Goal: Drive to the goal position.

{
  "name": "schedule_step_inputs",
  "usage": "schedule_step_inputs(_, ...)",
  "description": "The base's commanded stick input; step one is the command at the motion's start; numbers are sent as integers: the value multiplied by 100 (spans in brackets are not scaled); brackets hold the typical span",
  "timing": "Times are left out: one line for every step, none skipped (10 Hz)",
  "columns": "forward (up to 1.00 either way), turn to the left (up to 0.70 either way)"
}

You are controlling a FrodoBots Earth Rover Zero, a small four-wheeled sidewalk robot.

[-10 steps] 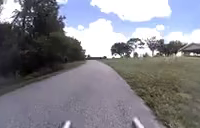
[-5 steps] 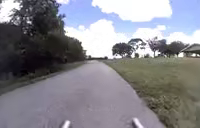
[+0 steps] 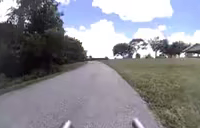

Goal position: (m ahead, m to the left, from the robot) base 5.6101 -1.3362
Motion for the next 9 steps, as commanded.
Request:
schedule_step_inputs(70,1)
schedule_step_inputs(70,1)
schedule_step_inputs(70,1)
schedule_step_inputs(70,1)
schedule_step_inputs(70,1)
schedule_step_inputs(70,1)
schedule_step_inputs(70,1)
schedule_step_inputs(70,1)
schedule_step_inputs(70,1)
